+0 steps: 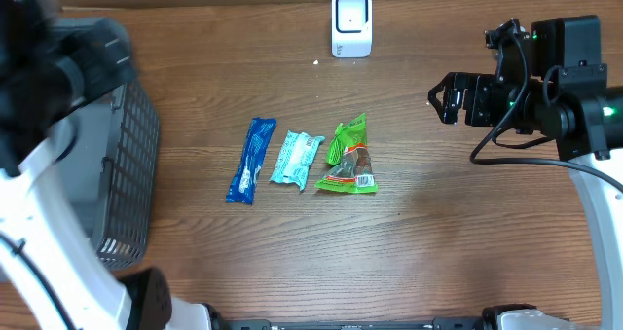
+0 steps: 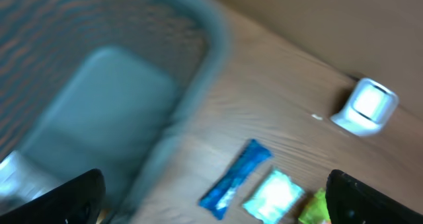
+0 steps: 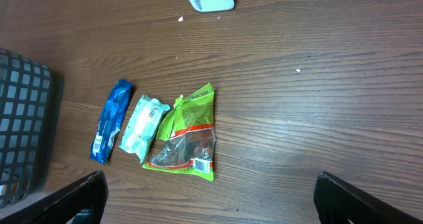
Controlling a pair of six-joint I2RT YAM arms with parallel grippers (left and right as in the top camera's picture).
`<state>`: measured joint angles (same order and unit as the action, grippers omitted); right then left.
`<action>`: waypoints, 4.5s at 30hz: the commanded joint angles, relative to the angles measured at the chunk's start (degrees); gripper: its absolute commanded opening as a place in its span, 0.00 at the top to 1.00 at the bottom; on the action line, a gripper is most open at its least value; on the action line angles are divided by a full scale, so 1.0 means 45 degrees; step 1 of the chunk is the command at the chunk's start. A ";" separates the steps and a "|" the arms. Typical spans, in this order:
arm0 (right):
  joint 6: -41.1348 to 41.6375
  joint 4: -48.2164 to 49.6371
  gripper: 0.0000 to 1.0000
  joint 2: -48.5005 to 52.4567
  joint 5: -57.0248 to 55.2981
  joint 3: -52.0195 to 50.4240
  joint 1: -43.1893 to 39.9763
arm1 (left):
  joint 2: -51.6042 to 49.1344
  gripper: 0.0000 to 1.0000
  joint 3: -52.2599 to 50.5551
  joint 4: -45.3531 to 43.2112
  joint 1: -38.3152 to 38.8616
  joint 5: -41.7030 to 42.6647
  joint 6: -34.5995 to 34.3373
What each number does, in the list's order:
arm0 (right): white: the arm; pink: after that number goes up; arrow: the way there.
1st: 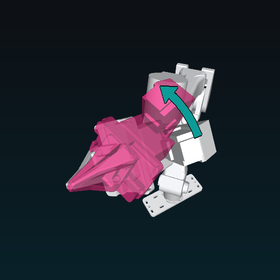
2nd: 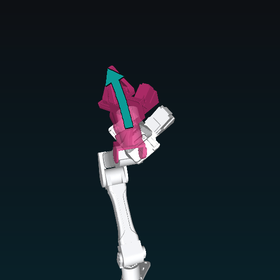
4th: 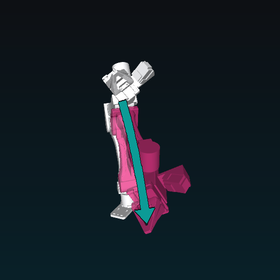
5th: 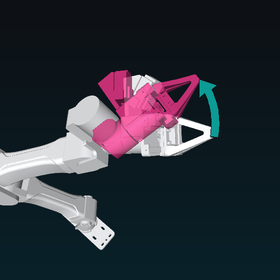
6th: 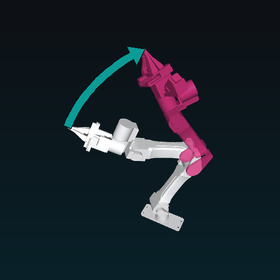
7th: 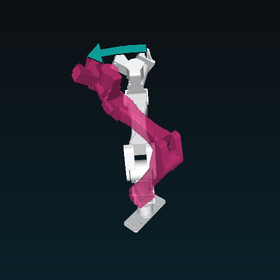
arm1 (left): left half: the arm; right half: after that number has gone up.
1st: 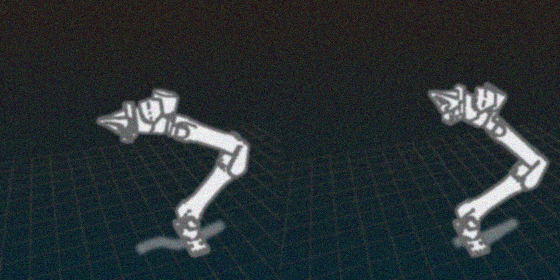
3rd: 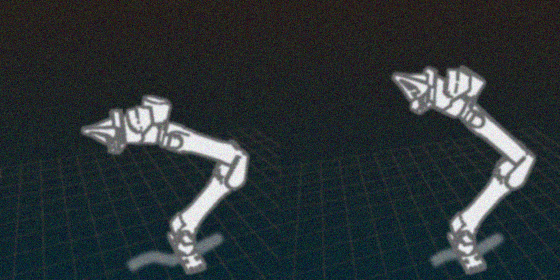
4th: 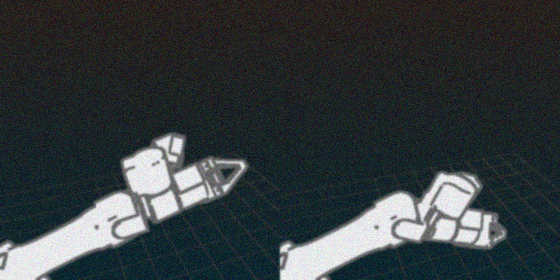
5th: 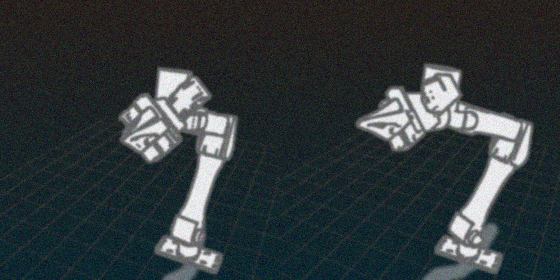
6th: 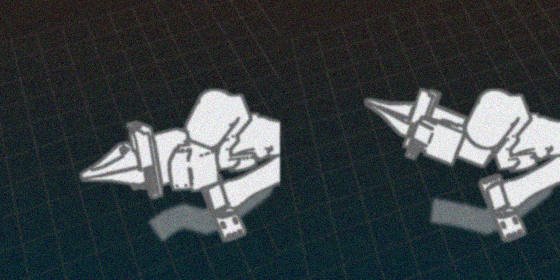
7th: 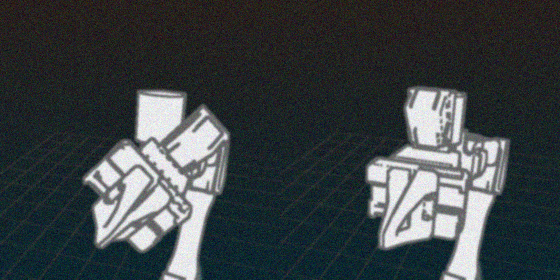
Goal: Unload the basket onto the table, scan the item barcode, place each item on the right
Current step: 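Reach into the basket and grasp the white Pantene tube with the left gripper, then lift the white tube out and set it right of the snack bag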
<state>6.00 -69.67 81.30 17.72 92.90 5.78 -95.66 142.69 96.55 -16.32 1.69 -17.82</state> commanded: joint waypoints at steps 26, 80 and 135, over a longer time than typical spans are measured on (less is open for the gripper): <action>-0.0005 0.0034 0.00 -0.0019 -0.0015 0.0277 0.0058 | 0.1258 0.08 -1.6262 -0.7150 -0.6392 -0.2958 -0.4163; -0.0010 0.0442 0.07 0.0491 0.0641 0.1661 -0.1627 | 0.1098 0.96 -0.5634 -0.3716 0.0185 0.5829 0.3162; 0.0272 -0.1467 0.19 0.2346 0.1447 -0.0374 -0.3978 | -0.7645 0.37 0.3177 -0.1768 0.7723 0.3410 0.0457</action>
<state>7.09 -77.82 91.90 21.54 94.74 -13.82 -131.74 153.69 86.74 21.30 20.73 -17.52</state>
